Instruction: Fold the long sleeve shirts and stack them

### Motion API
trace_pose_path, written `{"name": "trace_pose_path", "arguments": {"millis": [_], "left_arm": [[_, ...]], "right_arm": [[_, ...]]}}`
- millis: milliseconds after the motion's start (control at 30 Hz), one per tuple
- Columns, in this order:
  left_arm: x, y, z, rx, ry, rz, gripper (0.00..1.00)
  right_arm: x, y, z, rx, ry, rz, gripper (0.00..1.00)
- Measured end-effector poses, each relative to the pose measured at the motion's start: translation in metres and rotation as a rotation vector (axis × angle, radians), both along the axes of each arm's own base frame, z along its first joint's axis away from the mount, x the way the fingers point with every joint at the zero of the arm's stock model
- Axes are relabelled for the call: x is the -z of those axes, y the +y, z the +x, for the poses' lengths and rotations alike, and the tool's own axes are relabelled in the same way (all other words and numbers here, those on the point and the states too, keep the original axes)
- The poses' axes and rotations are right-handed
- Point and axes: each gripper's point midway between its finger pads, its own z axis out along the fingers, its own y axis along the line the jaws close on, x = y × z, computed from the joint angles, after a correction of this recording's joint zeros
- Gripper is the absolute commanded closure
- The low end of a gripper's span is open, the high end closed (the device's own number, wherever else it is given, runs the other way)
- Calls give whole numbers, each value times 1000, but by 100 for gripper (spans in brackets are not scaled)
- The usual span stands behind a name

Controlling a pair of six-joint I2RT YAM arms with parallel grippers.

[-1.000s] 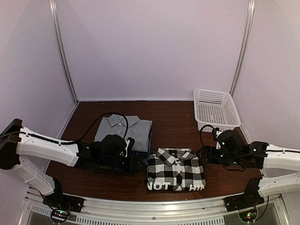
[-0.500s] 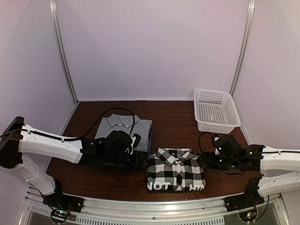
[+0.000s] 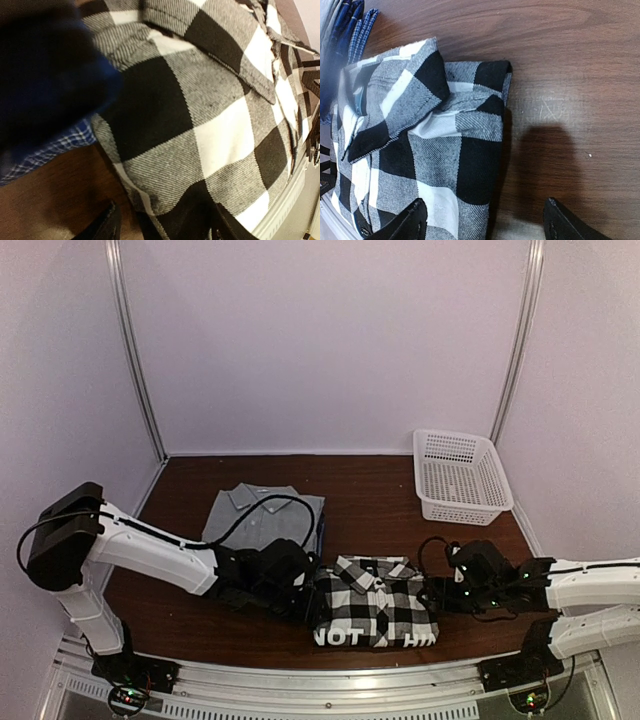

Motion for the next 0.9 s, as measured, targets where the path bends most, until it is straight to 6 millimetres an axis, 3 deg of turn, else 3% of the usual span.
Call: {"name": "trace_pose_path", "arguments": {"millis": [167, 567, 700, 900], "left_arm": [[7, -9, -4, 24, 13, 7, 37], [9, -21, 2, 16, 4, 4, 38], [9, -29, 1, 25, 4, -6, 45], [11, -41, 2, 38, 5, -10, 65]], "right_arm": [[13, 6, -5, -21, 41, 15, 26], [12, 34, 4, -57, 39, 108, 37], [13, 39, 3, -68, 46, 130, 46], [15, 45, 3, -73, 69, 159, 64]]}}
